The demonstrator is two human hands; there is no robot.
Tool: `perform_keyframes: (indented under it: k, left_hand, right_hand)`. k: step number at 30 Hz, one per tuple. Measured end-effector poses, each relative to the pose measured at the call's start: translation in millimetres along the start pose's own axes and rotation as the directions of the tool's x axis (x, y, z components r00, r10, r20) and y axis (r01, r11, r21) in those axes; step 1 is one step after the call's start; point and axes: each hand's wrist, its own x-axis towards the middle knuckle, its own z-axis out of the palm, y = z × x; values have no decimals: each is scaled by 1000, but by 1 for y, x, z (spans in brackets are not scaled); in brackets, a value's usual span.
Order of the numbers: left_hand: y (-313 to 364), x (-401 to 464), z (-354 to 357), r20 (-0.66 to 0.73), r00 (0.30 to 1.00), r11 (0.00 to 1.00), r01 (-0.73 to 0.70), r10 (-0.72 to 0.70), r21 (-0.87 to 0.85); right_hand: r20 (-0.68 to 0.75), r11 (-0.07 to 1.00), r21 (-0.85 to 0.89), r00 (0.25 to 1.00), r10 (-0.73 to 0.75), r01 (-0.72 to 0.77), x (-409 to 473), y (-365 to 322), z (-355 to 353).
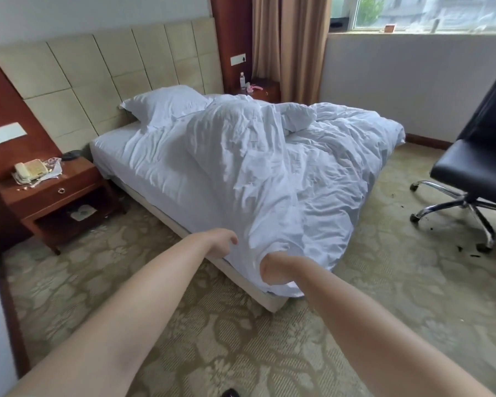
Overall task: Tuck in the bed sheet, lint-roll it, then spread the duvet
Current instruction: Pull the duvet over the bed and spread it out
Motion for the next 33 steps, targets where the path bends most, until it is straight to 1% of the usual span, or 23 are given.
perform_keyframes:
  k: [2,5,8,11,14,18,22,27,30,33]
  left_hand:
    - [-9,7,-7,-5,1000,1000,2,-2,4]
    - [-27,24,-21,-11,1000,1000,6,-5,31]
    - [-46,48,-35,4,1000,998,-7,7,65]
    - [-63,73,-55,23,999,994,-32,29,101]
    - [-83,102,-84,7,997,989,-72,72,131]
    - [-112,139,-120,-8,995,976,-100,104,192]
    - [-135,176,-144,-34,989,960,-128,141,248]
    - [-145,232,-168,-13,979,931,-191,205,312]
    - [-145,276,-181,7,973,920,-222,232,323]
    - [-140,329,-193,41,967,893,-248,251,375]
  right_hand:
    - [7,999,23,1000,28,-29,8,-5,-1]
    - [-15,998,58,1000,-9,10,17,-8,-15]
    - [-44,993,118,999,29,-24,41,-10,-31]
    - [-34,990,126,997,75,-70,71,-19,-53]
    - [-69,984,137,990,124,-114,103,-33,-82]
    - [-132,973,189,979,158,-132,147,-52,-113]
    - [-143,963,219,971,191,-157,181,-59,-135]
    - [-152,962,211,966,210,-176,234,-51,-166]
    - [-136,955,223,964,228,-194,277,-32,-183]
    - [-111,942,256,962,250,-216,328,-6,-200]
